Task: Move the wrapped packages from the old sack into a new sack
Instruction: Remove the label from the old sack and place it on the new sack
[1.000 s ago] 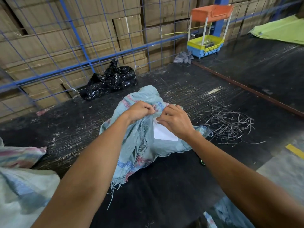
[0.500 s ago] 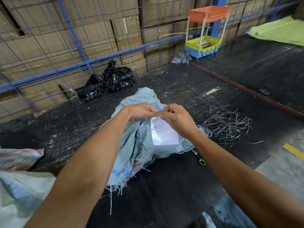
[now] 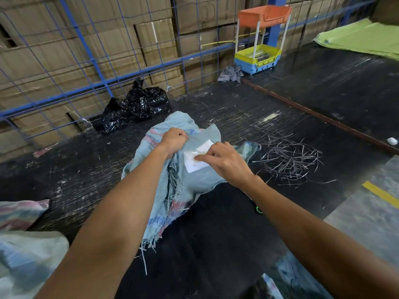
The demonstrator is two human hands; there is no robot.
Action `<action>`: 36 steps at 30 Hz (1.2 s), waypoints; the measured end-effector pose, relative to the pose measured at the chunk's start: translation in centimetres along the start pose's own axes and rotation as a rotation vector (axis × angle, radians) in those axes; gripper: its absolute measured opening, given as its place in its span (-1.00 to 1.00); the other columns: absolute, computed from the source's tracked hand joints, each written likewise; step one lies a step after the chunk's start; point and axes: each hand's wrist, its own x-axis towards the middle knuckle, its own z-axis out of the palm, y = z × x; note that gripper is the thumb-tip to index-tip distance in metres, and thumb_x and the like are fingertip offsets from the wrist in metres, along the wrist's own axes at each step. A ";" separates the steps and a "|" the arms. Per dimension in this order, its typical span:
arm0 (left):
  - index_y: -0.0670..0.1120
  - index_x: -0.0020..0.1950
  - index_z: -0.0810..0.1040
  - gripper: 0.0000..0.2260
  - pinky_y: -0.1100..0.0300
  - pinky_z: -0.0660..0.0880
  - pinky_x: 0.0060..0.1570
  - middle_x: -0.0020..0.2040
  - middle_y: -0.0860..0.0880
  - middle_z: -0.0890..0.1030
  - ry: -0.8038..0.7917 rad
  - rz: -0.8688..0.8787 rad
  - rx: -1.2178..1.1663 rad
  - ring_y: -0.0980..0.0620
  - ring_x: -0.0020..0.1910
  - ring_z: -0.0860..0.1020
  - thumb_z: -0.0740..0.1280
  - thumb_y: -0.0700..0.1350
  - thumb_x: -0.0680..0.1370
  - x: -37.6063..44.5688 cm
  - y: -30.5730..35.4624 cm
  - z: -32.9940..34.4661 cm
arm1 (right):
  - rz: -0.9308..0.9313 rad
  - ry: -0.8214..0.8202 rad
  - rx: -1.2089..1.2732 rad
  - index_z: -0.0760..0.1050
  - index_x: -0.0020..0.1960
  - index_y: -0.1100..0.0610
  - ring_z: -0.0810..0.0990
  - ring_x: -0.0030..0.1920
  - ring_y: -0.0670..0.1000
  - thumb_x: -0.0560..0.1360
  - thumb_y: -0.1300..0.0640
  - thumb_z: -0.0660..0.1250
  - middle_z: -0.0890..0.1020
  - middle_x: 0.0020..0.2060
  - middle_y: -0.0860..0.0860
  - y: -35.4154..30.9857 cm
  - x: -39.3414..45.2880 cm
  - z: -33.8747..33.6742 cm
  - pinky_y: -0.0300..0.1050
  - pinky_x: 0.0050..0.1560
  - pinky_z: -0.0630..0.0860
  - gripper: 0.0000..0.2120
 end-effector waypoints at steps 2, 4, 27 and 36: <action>-0.24 0.00 0.66 -0.81 0.11 0.45 -0.02 -0.05 -0.04 0.56 0.102 -0.031 0.018 -0.06 -0.02 0.52 0.24 -0.26 0.58 0.1 -0.4 -0.1 | -0.006 0.001 0.009 0.67 0.11 0.05 0.39 -0.25 0.00 0.52 0.38 0.29 0.49 -0.27 0.01 -0.3 0.2 -0.1 -0.19 -0.17 0.14 -0.67; -0.24 0.01 0.63 -0.80 0.13 0.39 -0.10 -0.05 -0.09 0.56 0.153 -0.068 0.044 -0.08 -0.06 0.50 0.21 -0.25 0.61 0.2 -1.1 -0.4 | -0.007 0.005 0.025 0.67 0.13 0.05 0.41 -0.26 0.02 0.52 0.38 0.32 0.48 -0.26 0.02 -0.4 0.6 -0.2 -0.15 -0.21 0.21 -0.67; -0.05 -0.06 0.48 -0.88 0.07 0.48 -0.03 -0.01 -0.07 0.58 0.019 -0.154 -0.244 -0.06 -0.02 0.55 0.31 -0.01 0.56 -0.6 -5.1 0.1 | 0.212 -0.061 0.117 0.61 0.19 -0.01 0.46 -0.09 -0.02 0.54 0.13 0.39 0.41 -0.18 -0.07 1.2 3.2 -1.2 0.01 0.01 0.32 -0.77; -0.08 0.14 0.55 -0.73 -0.02 0.49 0.10 0.14 -0.18 0.61 -0.226 0.053 0.371 -0.19 0.13 0.56 0.19 0.06 0.61 1.4 -4.3 3.9 | 0.136 -0.226 0.217 0.64 0.17 0.08 0.51 -0.24 -0.01 0.49 0.21 0.44 0.50 -0.18 0.05 1.8 4.9 -2.0 -0.08 -0.17 0.45 -0.74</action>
